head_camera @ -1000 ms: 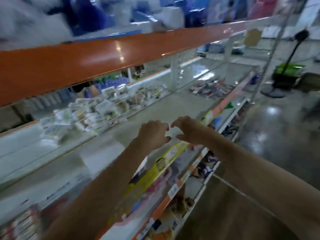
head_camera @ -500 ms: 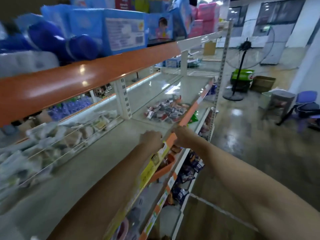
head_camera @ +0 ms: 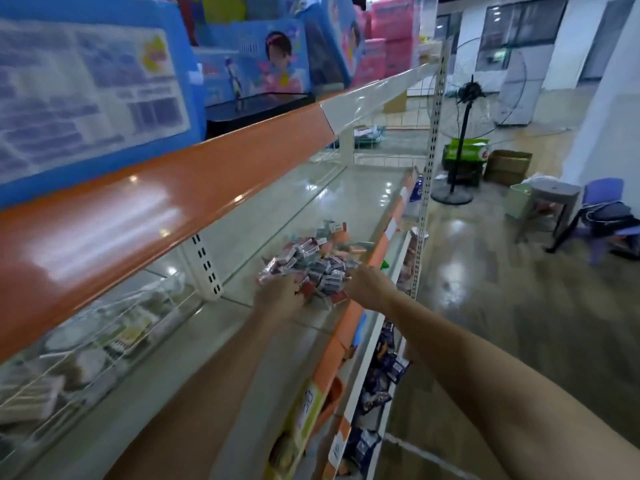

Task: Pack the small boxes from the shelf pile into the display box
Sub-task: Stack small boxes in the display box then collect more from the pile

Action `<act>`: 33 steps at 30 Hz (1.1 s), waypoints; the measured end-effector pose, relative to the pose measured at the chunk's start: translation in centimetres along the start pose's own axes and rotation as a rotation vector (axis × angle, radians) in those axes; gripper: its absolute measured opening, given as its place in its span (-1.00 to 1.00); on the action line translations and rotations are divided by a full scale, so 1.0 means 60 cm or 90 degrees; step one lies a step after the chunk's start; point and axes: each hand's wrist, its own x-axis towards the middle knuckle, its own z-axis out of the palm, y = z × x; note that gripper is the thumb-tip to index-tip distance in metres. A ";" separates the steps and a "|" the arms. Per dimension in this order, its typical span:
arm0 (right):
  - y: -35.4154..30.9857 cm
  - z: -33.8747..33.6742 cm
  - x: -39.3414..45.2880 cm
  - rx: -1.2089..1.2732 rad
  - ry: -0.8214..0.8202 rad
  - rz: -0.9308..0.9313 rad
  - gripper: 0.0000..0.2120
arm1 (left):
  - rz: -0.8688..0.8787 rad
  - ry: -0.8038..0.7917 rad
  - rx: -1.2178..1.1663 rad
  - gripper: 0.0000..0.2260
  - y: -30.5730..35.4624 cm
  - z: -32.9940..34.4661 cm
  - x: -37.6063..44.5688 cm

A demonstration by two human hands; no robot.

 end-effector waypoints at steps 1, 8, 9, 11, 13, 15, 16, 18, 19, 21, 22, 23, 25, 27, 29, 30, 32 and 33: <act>0.005 0.005 0.014 0.000 0.001 0.032 -0.71 | -0.009 0.006 -0.012 -0.74 -0.002 0.005 0.014; 0.042 0.035 0.107 -0.106 0.077 -0.063 -0.68 | -0.075 0.032 -0.073 -0.76 -0.004 0.037 0.060; 0.047 0.037 0.114 -0.108 0.079 -0.073 -0.69 | -0.079 0.038 -0.084 -0.77 -0.003 0.040 0.061; 0.060 0.048 0.124 -0.108 0.095 -0.102 -0.70 | -0.087 0.050 -0.100 -0.76 -0.004 0.046 0.062; 0.074 0.061 0.129 -0.106 0.102 -0.126 -0.66 | -0.093 0.069 -0.111 -0.76 -0.005 0.053 0.061; 0.083 0.072 0.131 -0.115 0.109 -0.159 -0.65 | -0.106 0.093 -0.117 -0.75 -0.003 0.061 0.059; 0.088 0.074 0.133 -0.110 0.119 -0.174 -0.65 | -0.116 0.102 -0.114 -0.74 -0.002 0.065 0.058; 0.093 0.072 0.138 -0.084 0.125 -0.203 -0.67 | -0.136 0.112 -0.110 -0.73 0.003 0.069 0.058; 0.096 0.070 0.140 -0.076 0.128 -0.221 -0.68 | -0.143 0.118 -0.114 -0.73 0.004 0.071 0.057; 0.103 0.066 0.145 -0.074 0.128 -0.257 -0.69 | -0.153 0.133 -0.121 -0.73 0.007 0.074 0.055; 0.106 0.066 0.147 -0.072 0.130 -0.274 -0.69 | -0.158 0.143 -0.123 -0.73 0.009 0.075 0.054; 0.108 0.065 0.148 -0.068 0.126 -0.285 -0.69 | -0.164 0.157 -0.125 -0.74 0.010 0.076 0.052; 0.113 0.066 0.148 -0.072 0.115 -0.293 -0.70 | -0.175 0.183 -0.123 -0.74 0.013 0.075 0.050; 0.114 0.069 0.148 -0.089 0.104 -0.286 -0.70 | -0.185 0.205 -0.120 -0.76 0.017 0.075 0.046; 0.113 0.072 0.148 -0.085 0.098 -0.275 -0.69 | -0.193 0.219 -0.126 -0.78 0.021 0.074 0.041; 0.112 0.072 0.149 -0.080 0.098 -0.273 -0.70 | -0.197 0.221 -0.133 -0.79 0.023 0.074 0.039; 0.110 0.068 0.151 -0.051 0.097 -0.269 -0.72 | -0.208 0.220 -0.147 -0.78 0.027 0.072 0.035; 0.110 0.064 0.152 -0.026 0.094 -0.265 -0.74 | -0.213 0.224 -0.150 -0.78 0.029 0.071 0.033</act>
